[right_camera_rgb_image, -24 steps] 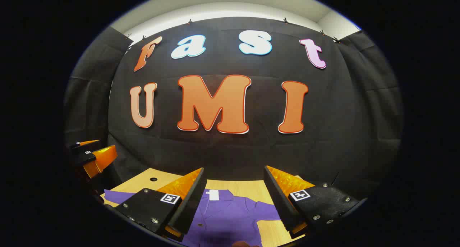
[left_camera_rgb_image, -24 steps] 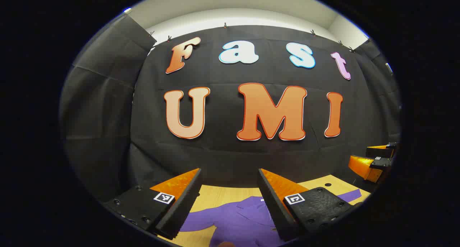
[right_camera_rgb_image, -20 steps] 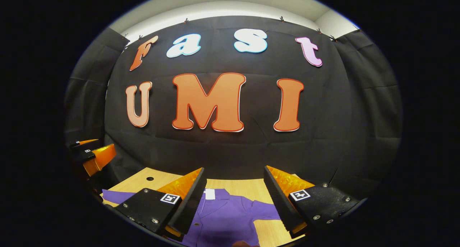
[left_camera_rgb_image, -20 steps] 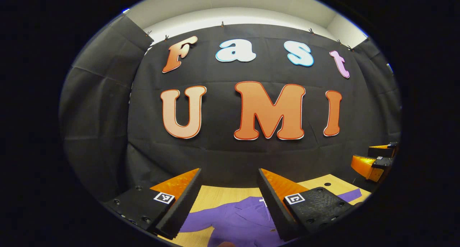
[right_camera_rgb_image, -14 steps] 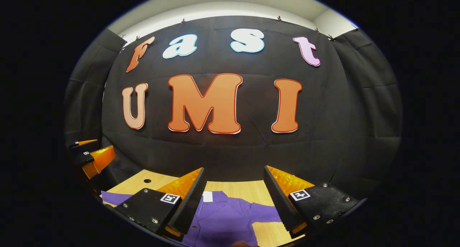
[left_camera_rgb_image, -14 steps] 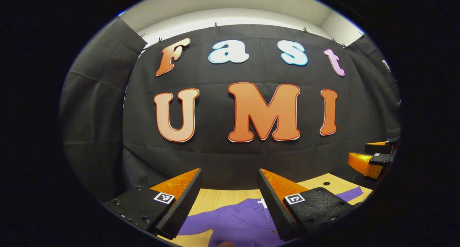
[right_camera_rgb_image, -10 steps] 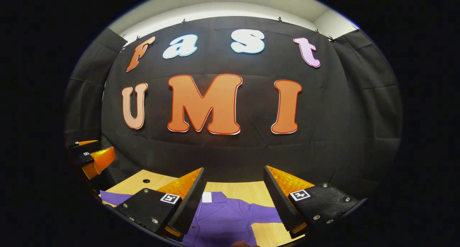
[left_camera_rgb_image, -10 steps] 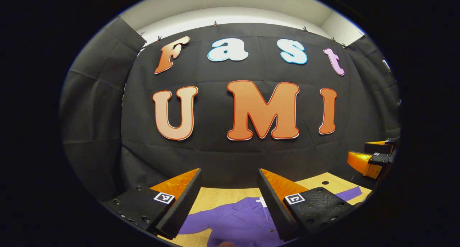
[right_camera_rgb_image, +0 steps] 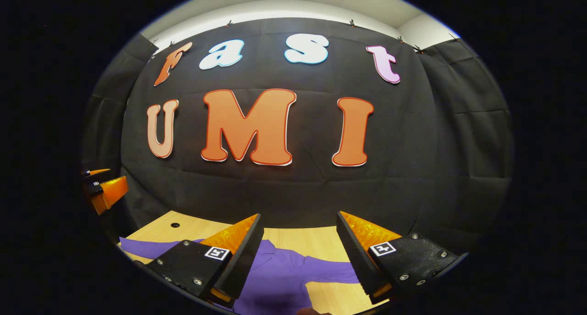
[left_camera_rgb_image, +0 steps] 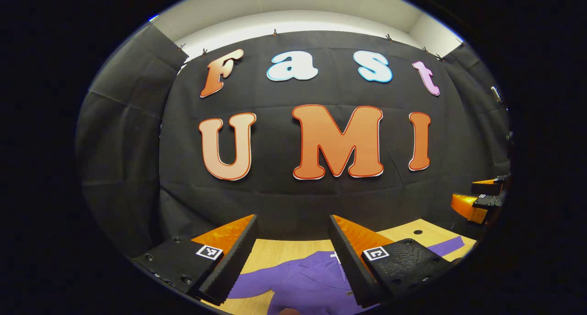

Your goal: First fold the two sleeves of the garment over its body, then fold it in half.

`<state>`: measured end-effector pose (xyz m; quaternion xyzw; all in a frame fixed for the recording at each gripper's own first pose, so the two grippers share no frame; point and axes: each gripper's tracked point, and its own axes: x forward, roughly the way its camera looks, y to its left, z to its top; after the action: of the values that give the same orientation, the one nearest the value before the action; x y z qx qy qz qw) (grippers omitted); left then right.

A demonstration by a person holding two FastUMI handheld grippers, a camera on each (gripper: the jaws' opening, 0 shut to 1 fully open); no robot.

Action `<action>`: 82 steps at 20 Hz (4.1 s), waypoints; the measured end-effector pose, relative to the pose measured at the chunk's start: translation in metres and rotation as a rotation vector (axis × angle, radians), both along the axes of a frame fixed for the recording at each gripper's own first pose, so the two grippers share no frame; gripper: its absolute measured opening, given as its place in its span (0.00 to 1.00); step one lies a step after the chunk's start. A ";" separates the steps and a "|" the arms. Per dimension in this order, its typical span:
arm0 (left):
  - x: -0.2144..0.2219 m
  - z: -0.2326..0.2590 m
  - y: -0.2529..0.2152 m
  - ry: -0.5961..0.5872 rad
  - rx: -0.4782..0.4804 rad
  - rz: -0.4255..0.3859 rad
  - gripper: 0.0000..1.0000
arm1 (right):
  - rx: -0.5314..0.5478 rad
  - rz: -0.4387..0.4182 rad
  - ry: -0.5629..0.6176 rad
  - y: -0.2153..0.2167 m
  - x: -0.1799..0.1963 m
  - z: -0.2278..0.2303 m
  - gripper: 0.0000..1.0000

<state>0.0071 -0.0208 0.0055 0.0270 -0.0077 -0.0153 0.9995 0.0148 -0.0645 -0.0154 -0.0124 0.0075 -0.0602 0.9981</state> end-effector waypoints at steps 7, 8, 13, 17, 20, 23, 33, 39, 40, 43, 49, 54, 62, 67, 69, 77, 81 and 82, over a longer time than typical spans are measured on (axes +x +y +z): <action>-0.009 -0.003 0.000 0.009 0.011 0.021 0.94 | -0.011 -0.146 0.122 -0.080 0.002 -0.050 0.95; -0.009 -0.004 0.000 0.013 0.011 0.028 0.95 | -0.004 -0.162 0.151 -0.091 0.002 -0.060 0.95; -0.013 -0.010 -0.005 0.029 0.018 0.058 0.95 | 0.005 -0.271 0.272 -0.159 0.002 -0.109 0.95; -0.017 -0.014 -0.016 0.047 0.026 0.076 0.95 | 0.056 -0.341 0.388 -0.209 0.005 -0.149 0.95; -0.020 -0.024 -0.025 0.071 0.029 0.095 0.95 | 0.147 -0.376 0.504 -0.248 0.009 -0.188 0.96; -0.026 -0.034 -0.034 0.099 0.031 0.117 0.95 | 0.214 -0.393 0.596 -0.277 0.009 -0.213 0.96; -0.045 -0.058 -0.071 0.172 0.056 0.167 0.94 | 0.361 -0.326 0.946 -0.325 0.015 -0.306 0.96; -0.050 -0.064 -0.085 0.210 0.086 0.172 0.96 | 0.500 -0.275 1.060 -0.336 0.046 -0.337 0.96; -0.050 -0.063 -0.087 0.212 0.093 0.171 0.96 | 0.509 -0.275 1.079 -0.341 0.047 -0.339 0.96; -0.053 -0.063 -0.092 0.220 0.109 0.167 0.96 | 0.496 -0.275 1.140 -0.350 0.052 -0.352 0.95; -0.059 -0.071 -0.090 0.260 0.120 0.185 0.96 | 0.507 -0.268 1.232 -0.346 0.055 -0.378 0.93; -0.062 -0.075 -0.087 0.271 0.131 0.201 0.96 | 0.468 -0.330 1.271 -0.355 0.053 -0.383 0.78; -0.060 -0.078 -0.075 0.279 0.134 0.198 0.96 | 0.508 -0.263 1.279 -0.318 0.058 -0.377 0.06; -0.051 -0.079 -0.060 0.275 0.120 0.172 0.96 | 0.574 -0.261 1.188 -0.303 0.066 -0.336 0.04; -0.048 -0.080 -0.048 0.276 0.102 0.165 0.96 | 0.591 -0.234 1.158 -0.285 0.068 -0.314 0.04; -0.037 -0.073 0.021 0.246 0.071 0.154 0.96 | 0.500 -0.080 1.045 -0.173 0.090 -0.218 0.04; -0.038 -0.077 0.068 0.250 0.051 0.167 0.96 | 0.434 -0.002 1.006 -0.105 0.104 -0.178 0.04; -0.038 -0.078 0.080 0.252 0.048 0.176 0.96 | 0.424 0.016 0.999 -0.089 0.108 -0.171 0.04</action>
<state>-0.0305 0.0596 -0.0728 0.0494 0.1204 0.0687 0.9891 0.1230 -0.1539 -0.1863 0.1622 0.4928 -0.0365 0.8541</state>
